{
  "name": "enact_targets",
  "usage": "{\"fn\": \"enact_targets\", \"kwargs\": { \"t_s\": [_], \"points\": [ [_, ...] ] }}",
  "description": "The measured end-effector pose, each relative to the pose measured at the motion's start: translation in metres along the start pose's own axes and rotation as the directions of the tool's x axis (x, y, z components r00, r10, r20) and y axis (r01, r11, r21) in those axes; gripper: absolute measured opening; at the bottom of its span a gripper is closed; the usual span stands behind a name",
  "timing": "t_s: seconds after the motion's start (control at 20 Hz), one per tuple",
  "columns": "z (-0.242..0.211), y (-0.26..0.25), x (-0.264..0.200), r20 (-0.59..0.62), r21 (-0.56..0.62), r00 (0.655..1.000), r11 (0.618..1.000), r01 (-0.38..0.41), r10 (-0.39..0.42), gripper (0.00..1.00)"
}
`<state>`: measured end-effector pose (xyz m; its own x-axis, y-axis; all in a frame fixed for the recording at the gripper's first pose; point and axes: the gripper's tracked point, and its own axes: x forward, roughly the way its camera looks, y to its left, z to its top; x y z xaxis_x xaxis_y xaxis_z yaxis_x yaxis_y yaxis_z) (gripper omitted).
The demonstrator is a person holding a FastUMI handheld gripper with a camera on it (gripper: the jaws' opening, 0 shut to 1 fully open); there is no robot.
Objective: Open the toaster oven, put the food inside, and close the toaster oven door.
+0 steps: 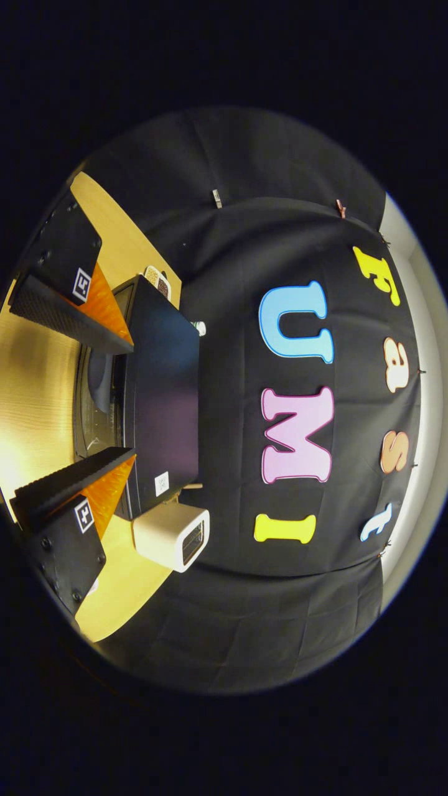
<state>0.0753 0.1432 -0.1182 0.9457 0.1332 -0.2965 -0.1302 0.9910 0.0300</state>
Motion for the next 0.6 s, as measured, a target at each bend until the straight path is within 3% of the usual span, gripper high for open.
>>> {"fn": "enact_targets", "kwargs": {
  "t_s": [0.3, 0.6],
  "points": [
    [-0.029, 0.018, 0.035, -0.081, 0.078, 0.996, 0.996, 0.037, -0.031, 0.98],
    [-0.038, 0.026, 0.053, -0.100, 0.039, 0.993, 0.997, 0.065, -0.061, 0.99]
  ]
}}
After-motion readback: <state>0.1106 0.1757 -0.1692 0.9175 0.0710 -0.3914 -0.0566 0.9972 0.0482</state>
